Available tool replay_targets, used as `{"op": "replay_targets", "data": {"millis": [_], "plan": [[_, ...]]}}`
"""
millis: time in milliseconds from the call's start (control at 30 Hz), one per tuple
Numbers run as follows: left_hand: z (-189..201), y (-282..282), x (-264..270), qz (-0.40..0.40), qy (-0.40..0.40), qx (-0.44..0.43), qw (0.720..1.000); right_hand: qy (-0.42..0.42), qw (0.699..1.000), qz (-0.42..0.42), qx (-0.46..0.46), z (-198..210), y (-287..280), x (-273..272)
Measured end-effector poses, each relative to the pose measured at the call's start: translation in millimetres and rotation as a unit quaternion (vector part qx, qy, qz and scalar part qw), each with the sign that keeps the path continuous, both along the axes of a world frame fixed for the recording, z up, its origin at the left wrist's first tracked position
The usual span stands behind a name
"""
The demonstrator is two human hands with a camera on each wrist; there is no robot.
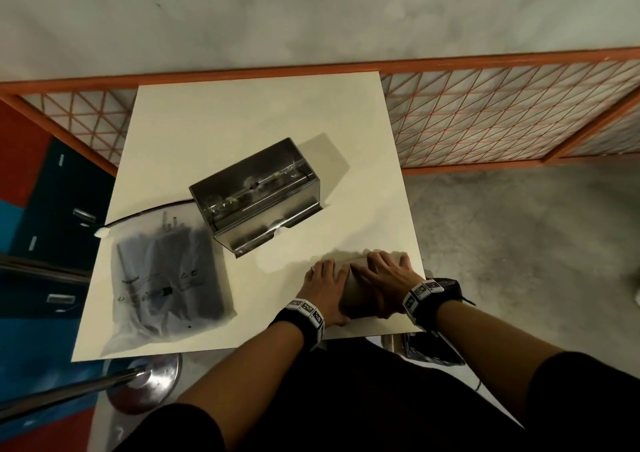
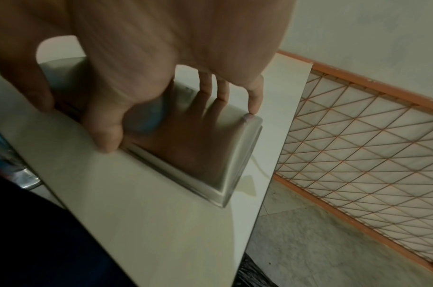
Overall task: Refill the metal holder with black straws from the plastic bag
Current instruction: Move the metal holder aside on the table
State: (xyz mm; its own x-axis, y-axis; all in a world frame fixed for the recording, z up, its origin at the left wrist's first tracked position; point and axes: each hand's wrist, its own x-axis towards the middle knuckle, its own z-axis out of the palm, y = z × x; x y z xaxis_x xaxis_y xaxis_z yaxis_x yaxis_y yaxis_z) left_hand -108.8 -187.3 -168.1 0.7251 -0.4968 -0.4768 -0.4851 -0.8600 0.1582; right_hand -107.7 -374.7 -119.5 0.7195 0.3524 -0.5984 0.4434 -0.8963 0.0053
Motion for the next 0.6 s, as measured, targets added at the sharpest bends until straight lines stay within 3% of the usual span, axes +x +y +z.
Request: {"op": "replay_targets", "data": {"millis": [600], "plan": [[-9.5, -1.0, -5.7, 0.006, -0.004, -0.004, 1.0, -0.003, 1.0, 0.006, 0.002, -7.9, -2.5, -1.5]]}}
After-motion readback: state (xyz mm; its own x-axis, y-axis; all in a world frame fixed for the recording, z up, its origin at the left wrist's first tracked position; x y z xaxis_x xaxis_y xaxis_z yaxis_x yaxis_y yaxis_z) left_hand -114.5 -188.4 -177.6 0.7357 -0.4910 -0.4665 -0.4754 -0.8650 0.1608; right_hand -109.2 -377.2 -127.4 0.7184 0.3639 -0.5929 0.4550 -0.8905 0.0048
